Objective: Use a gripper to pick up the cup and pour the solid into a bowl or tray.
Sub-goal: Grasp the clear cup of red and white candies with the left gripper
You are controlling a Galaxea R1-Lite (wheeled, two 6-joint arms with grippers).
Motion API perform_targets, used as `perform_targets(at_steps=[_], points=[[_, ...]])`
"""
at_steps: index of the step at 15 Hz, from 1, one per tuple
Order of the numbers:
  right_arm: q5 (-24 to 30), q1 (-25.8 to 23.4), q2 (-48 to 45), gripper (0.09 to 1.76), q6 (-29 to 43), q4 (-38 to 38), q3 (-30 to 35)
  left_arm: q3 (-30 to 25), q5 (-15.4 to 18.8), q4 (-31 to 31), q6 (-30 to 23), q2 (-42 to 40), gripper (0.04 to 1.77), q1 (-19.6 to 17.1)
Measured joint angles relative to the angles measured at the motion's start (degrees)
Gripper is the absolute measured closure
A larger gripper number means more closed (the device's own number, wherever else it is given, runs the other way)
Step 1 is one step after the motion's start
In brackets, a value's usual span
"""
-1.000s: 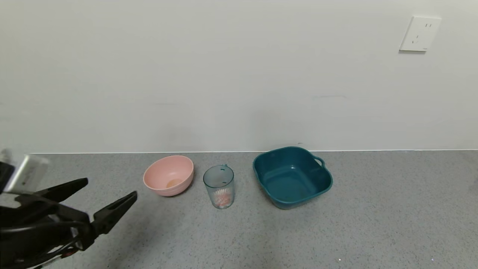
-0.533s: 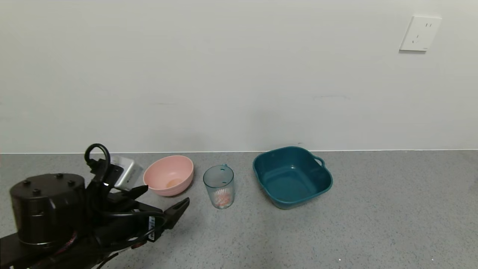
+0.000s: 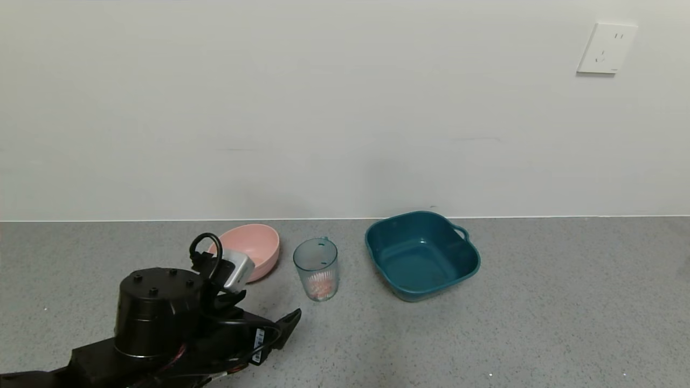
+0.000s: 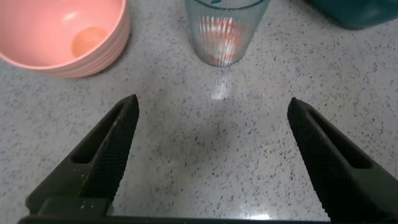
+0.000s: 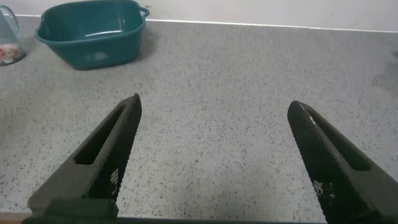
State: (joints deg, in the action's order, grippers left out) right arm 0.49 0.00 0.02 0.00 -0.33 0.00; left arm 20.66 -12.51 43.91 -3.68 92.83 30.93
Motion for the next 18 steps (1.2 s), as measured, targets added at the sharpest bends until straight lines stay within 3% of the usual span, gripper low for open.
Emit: perform_targets(at_steps=[7,18], points=[[0.02,0.00,0.00,0.14,0.00,0.02,0.00,1.35,-0.16,13.53,0.40,12.79,0.09,1.87],[0.02,0.00,0.00,0.14,0.00,0.00,0.00,12.35,-0.06,13.25,2.63,23.43,0.09,0.02]])
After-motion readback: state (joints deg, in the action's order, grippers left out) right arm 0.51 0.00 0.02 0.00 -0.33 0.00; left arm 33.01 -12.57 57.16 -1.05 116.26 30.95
